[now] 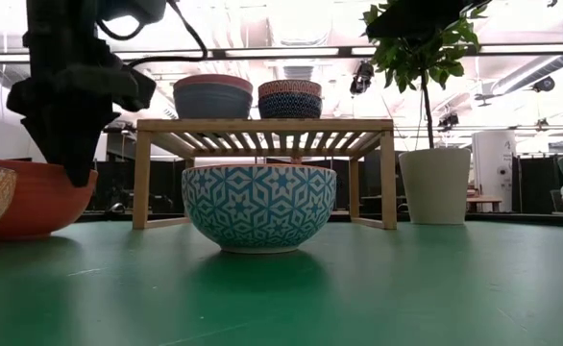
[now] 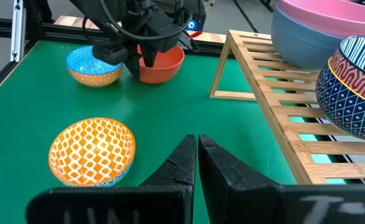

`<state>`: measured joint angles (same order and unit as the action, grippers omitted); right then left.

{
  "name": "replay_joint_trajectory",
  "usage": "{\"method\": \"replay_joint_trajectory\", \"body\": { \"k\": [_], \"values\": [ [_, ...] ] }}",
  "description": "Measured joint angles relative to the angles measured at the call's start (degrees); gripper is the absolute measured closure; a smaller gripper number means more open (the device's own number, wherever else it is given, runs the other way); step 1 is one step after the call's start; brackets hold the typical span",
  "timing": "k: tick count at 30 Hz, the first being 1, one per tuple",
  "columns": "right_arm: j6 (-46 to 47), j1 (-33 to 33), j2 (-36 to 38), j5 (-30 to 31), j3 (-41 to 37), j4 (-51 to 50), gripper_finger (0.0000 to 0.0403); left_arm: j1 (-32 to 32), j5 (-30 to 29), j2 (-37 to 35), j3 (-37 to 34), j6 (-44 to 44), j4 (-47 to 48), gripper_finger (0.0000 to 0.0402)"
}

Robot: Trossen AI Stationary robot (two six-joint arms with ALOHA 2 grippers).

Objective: Place and stack bowls onto a shelf
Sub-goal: Stack the orange bowl onto top of the pink bowl on the shelf

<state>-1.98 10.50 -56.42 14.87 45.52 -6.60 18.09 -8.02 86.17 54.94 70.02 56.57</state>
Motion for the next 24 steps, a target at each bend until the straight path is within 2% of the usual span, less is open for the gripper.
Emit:
{"method": "replay_joint_trajectory", "body": {
  "k": [4, 11, 17, 21, 24],
  "values": [
    [0.0, 0.0, 0.0, 0.0, 0.0, 0.1, 0.0394, 0.0, -0.1, 1.1, 0.1, -0.5, 0.0, 0.0283],
    [0.0, 0.0, 0.0, 0.0, -0.2, 0.0, 0.0394, 0.0, 0.0, 1.3, 0.4, -1.4, 0.0, 0.0392],
    [0.0, 0.0, 0.0, 0.0, -0.3, -0.1, 0.0394, 0.3, 0.2, 1.0, 4.2, -5.9, 3.3, 0.0399],
    [-0.2, 0.0, 0.0, 0.0, -0.3, -0.1, 0.0394, 2.4, 3.9, 1.0, 10.6, -18.4, 6.8, 0.0400],
    [-0.2, 0.0, 0.0, 0.0, -0.4, -0.1, 0.0394, 4.8, 4.1, 1.0, 17.5, -28.5, 9.6, 0.0400]
  ]
}}
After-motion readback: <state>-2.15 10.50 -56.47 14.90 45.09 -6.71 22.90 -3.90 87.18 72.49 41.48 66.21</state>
